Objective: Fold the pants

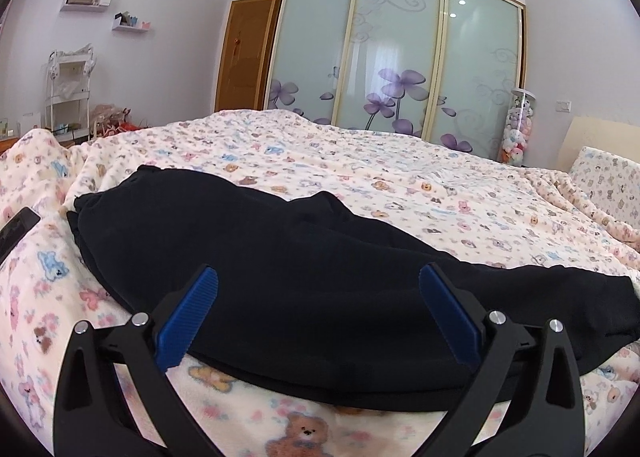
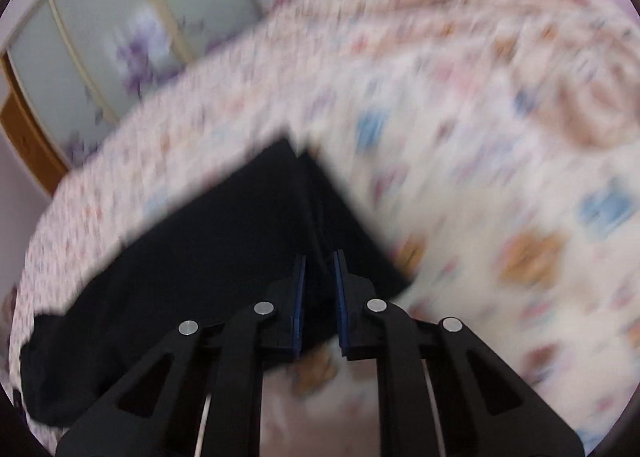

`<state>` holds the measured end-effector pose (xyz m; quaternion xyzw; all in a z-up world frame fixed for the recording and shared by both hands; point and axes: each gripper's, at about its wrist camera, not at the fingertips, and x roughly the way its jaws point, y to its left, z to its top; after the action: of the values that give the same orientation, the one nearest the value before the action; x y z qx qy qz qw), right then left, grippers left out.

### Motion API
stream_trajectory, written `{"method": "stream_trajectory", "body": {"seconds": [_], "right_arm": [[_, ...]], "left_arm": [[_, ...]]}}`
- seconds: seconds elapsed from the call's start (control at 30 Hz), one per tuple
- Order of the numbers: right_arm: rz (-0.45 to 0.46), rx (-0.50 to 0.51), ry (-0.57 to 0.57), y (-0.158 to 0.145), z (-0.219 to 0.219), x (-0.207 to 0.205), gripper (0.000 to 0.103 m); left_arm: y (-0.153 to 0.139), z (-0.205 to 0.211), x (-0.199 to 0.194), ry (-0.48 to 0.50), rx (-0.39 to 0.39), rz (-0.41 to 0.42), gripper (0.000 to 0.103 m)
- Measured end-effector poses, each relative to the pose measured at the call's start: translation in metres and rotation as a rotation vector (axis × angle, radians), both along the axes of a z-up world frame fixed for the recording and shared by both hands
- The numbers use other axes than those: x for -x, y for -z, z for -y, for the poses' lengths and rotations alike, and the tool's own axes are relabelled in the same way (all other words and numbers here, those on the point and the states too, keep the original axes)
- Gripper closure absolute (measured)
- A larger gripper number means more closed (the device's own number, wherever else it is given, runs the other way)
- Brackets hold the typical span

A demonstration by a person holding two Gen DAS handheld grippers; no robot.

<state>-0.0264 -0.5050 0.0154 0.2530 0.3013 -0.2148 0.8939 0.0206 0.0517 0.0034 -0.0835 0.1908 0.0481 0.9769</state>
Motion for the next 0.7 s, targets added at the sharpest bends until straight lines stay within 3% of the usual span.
{"method": "stream_trajectory", "body": {"seconds": [0.1,0.17,0.27,0.3,0.37,0.47,0.53,0.57,0.63,0.7], "right_arm": [[0.088,0.043,0.084,-0.015,0.011,0.018,0.09],[0.024,0.048,0.104,-0.004,0.018,0.011,0.09],[-0.154,-0.003,0.095,0.028,0.029,-0.012,0.087],[-0.157,-0.028,0.097,0.032,0.033,-0.012,0.087],[-0.131,-0.065,0.113,0.027,0.034,-0.002,0.077],[-0.078,-0.102,0.151,0.018,0.034,0.012,0.075],[0.029,-0.032,0.179,-0.007,0.022,0.027,0.075],[0.11,0.035,0.139,-0.026,0.006,0.03,0.074],[0.175,0.097,0.001,-0.045,-0.024,0.016,0.074],[0.196,0.087,-0.247,-0.056,-0.072,-0.015,0.074]], "left_arm": [[0.001,-0.003,-0.002,-0.004,0.014,-0.01,0.002],[0.003,-0.004,-0.003,-0.01,0.021,-0.02,0.002],[0.004,-0.007,-0.004,-0.021,0.036,-0.029,0.002],[0.004,-0.009,-0.004,-0.025,0.045,-0.028,0.002],[0.004,-0.012,-0.003,-0.032,0.061,-0.028,0.002],[0.004,-0.018,-0.003,-0.044,0.091,-0.026,0.002],[0.004,-0.025,-0.001,-0.062,0.127,-0.016,0.002],[0.003,-0.027,-0.001,-0.067,0.143,-0.007,0.002],[-0.001,-0.037,0.002,-0.083,0.204,0.04,0.002],[-0.003,-0.043,0.004,-0.122,0.235,0.072,0.002]]}}
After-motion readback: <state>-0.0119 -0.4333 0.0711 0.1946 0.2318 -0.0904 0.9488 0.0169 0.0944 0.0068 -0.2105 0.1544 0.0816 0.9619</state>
